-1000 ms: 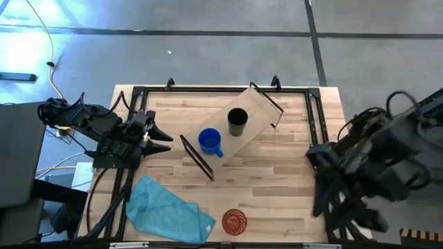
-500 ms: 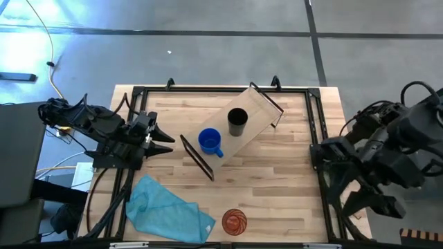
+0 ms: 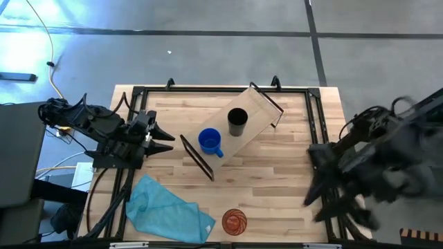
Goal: Stack small to large cups/mugs on shelf
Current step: Put the brown cup on the shelf
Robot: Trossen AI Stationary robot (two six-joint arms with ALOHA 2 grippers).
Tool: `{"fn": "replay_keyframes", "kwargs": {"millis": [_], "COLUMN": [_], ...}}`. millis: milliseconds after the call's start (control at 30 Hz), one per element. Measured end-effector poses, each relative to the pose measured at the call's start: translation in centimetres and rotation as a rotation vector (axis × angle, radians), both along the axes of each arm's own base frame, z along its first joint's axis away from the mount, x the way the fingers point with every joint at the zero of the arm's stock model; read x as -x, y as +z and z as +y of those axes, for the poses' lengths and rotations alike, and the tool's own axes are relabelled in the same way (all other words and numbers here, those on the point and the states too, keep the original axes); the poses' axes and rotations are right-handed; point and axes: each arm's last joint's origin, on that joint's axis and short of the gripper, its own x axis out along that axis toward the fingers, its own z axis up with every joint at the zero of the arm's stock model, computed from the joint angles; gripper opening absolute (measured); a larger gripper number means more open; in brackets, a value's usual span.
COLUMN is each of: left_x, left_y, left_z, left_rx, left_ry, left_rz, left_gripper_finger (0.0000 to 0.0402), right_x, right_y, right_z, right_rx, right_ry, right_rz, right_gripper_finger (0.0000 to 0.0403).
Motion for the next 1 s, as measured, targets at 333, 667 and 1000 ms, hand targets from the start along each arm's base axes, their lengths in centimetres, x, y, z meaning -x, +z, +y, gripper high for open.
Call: {"fn": "replay_keyframes", "kwargs": {"millis": [333,667,1000], "left_x": [-0.1,-0.2,-0.9], "left_y": [0.4,0.5,0.1], "left_z": [0.0,0.0,-0.2], "left_rx": [0.013,0.042,0.050], "left_ry": [-0.001,0.012,0.022], "left_rz": [-0.043,-0.052,-0.027], "left_gripper_finger": [0.0156,0.0156,0.0156], "right_x": [8.2,11.4,15.7], "right_y": [3.8,3.6,-1.8], "right_z": [-7.7,-15.2,-21.7], "right_rx": [-0.161,-0.307,-0.457], "right_ry": [-0.061,-0.861,-1.070], "right_rz": [-0.139,-0.014,0.143], "right_gripper_finger": [0.0151,0.0151,0.0151]}}
